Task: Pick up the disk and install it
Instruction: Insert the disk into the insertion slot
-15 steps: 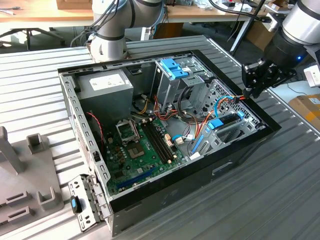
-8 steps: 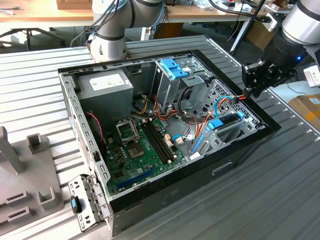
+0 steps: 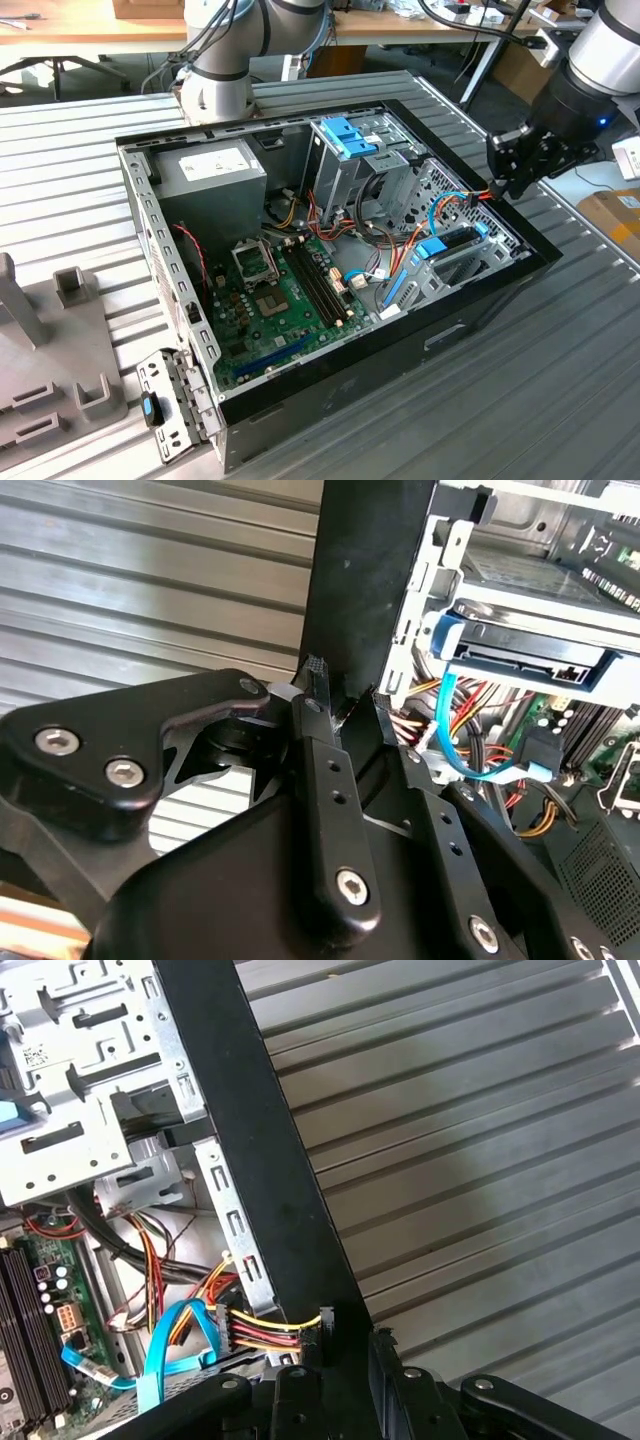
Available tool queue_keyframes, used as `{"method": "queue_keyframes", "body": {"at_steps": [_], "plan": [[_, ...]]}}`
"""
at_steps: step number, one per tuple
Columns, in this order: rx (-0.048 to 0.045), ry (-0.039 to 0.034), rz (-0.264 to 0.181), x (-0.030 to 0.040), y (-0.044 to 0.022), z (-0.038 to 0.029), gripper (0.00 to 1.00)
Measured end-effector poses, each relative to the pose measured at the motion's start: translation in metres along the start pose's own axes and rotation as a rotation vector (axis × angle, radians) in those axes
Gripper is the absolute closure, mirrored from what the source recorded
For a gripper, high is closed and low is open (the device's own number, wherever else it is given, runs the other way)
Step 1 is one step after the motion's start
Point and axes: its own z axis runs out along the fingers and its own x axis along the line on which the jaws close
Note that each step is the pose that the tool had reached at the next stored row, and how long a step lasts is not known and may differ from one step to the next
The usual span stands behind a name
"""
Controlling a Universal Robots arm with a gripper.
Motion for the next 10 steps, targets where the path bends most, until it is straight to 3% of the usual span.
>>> {"method": "queue_keyframes", "body": {"at_steps": [4,10], "plan": [[-0.0119,-0.0041,0.0,0.0044,-0.0031,-0.0002,0.67],[-0.0127,-0.0042,0.001,0.0047,-0.0036,0.0004,0.67]]}}
